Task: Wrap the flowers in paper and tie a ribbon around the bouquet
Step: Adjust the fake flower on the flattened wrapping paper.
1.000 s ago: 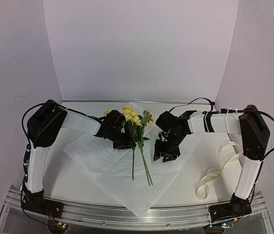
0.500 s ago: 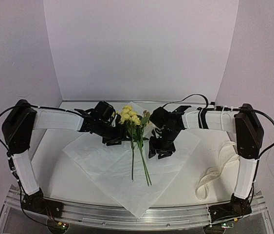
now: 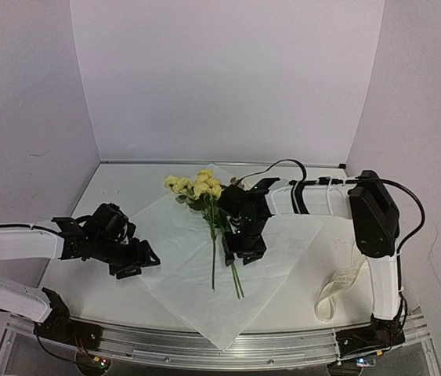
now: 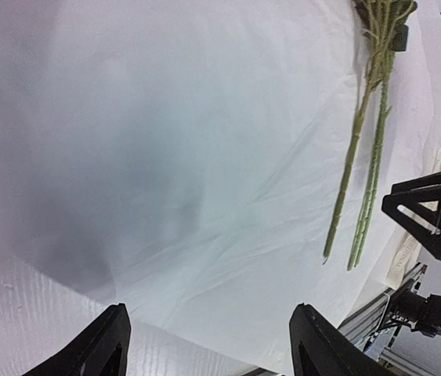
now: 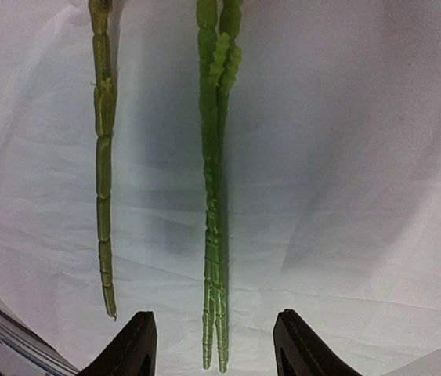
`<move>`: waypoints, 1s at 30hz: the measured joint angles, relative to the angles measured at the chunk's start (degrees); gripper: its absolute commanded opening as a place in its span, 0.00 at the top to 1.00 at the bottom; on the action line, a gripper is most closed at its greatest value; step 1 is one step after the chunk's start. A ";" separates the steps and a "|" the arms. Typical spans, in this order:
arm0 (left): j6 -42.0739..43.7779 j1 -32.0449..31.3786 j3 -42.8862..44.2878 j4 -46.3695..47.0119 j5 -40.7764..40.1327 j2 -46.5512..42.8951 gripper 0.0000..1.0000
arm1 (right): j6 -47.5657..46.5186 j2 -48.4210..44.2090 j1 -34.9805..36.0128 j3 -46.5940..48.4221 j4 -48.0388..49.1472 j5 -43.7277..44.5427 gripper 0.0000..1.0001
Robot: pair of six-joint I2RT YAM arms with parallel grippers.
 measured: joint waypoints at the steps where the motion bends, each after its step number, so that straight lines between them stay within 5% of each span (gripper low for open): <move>1: -0.70 -0.04 -1.47 0.09 0.05 -1.12 0.25 | -0.04 0.54 0.29 0.62 -0.13 0.48 0.49; 6: -2.33 -0.08 -4.84 3.02 1.27 -0.51 0.27 | 0.05 2.70 1.46 2.42 -1.06 3.90 0.54; 16: -3.28 -0.08 -6.29 11.05 2.82 6.30 0.47 | 1.51 6.60 2.12 5.47 -2.53 7.59 0.71; 24: -3.35 -0.19 -6.66 13.38 3.07 8.66 0.95 | 4.22 7.39 2.38 6.51 -2.80 9.19 0.90; 30: -2.60 -0.19 -6.66 13.29 3.43 9.17 1.00 | 6.11 7.39 2.47 6.91 -2.79 9.99 0.97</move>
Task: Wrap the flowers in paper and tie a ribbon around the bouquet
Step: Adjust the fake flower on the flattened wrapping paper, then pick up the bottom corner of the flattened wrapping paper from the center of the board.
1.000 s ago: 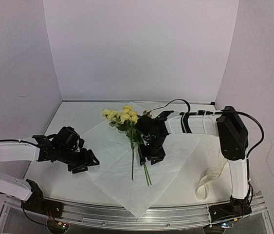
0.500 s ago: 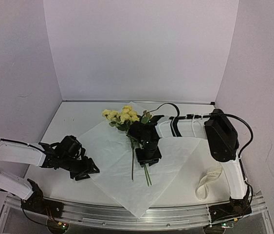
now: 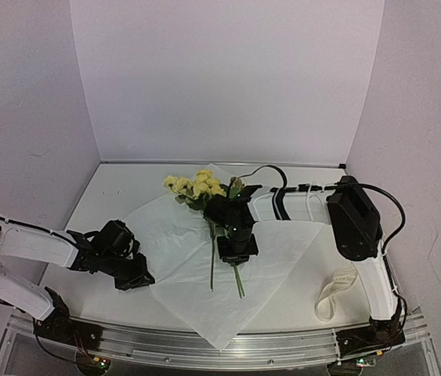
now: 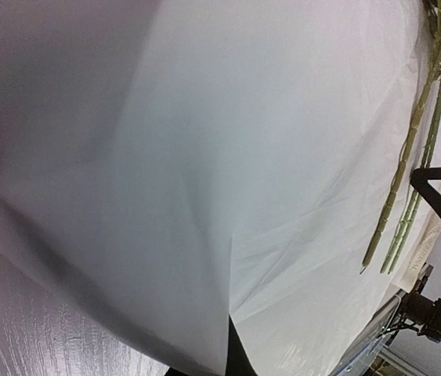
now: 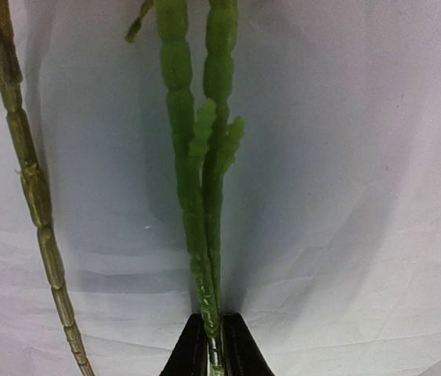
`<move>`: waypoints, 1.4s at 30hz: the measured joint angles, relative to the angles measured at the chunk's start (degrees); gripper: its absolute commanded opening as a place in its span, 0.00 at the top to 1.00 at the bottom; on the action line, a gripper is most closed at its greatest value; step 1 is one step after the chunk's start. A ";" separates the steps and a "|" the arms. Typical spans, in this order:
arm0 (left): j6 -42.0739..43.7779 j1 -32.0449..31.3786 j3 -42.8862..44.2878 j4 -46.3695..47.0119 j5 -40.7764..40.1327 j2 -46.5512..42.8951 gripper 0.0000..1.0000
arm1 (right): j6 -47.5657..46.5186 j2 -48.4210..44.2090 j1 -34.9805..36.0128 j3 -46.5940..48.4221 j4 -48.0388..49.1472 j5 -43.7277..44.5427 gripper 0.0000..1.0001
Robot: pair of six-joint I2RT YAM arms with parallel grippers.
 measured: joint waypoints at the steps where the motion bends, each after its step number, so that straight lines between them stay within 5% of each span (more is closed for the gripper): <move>1: 0.10 0.00 0.00 -0.05 0.09 0.00 1.00 | 0.46 0.03 0.02 0.39 -0.06 0.08 0.97; 17: 2.52 0.00 -0.39 -1.54 1.91 -0.02 1.00 | 4.90 5.54 0.02 9.40 0.48 -0.29 0.90; 26: 2.81 0.01 -0.35 -3.69 3.52 -1.77 1.00 | 3.35 5.26 0.01 8.77 3.78 -2.31 0.51; 31: 2.81 0.68 -0.16 -4.83 5.56 -1.84 1.00 | -1.54 -1.14 0.02 0.83 6.32 -4.26 0.32; 42: 2.12 7.35 0.94 -5.16 13.69 -1.84 1.00 | -26.61 -32.69 5.29 -30.24 20.32 -4.33 0.26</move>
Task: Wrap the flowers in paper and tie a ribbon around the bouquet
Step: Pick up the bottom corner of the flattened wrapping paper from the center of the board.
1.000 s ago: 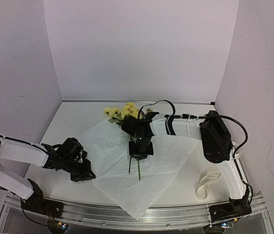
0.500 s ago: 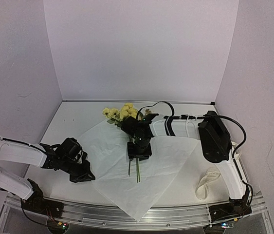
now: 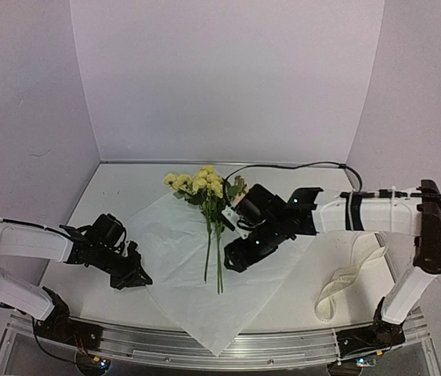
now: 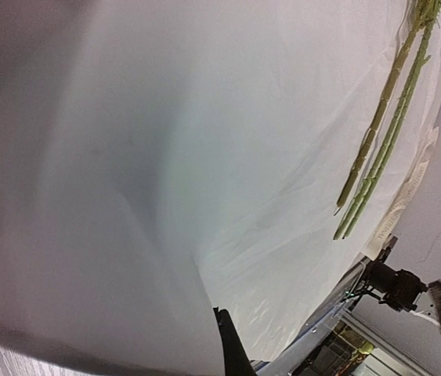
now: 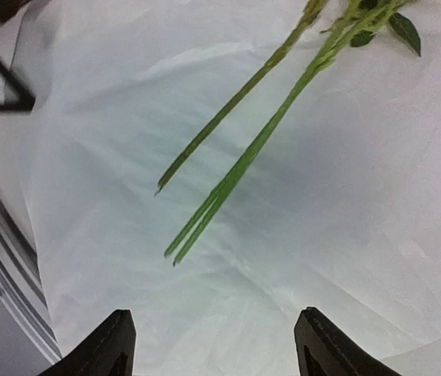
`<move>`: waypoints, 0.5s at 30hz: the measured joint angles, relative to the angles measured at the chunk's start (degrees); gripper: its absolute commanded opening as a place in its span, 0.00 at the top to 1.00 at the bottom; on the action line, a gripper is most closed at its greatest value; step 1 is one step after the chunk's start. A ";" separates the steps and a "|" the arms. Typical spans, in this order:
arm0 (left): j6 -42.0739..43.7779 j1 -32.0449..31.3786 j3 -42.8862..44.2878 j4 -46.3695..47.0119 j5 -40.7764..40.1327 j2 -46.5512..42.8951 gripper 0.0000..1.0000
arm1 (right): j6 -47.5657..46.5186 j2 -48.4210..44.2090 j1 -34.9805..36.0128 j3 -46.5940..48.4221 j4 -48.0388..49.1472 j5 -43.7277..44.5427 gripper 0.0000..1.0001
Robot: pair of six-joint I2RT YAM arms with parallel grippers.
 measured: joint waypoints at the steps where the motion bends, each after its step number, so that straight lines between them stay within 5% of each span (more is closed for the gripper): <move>1: -0.59 0.79 -0.01 0.61 1.30 -0.02 1.00 | -3.37 -2.16 1.42 -3.25 1.72 0.16 0.25; 8: -5.43 5.27 -2.12 5.69 9.11 -0.99 1.00 | -23.10 -7.64 10.91 -19.40 11.76 3.66 0.21; 15: -9.99 8.50 -3.78 9.57 14.82 -1.11 1.00 | -34.08 -10.25 16.72 -24.13 16.59 9.44 0.19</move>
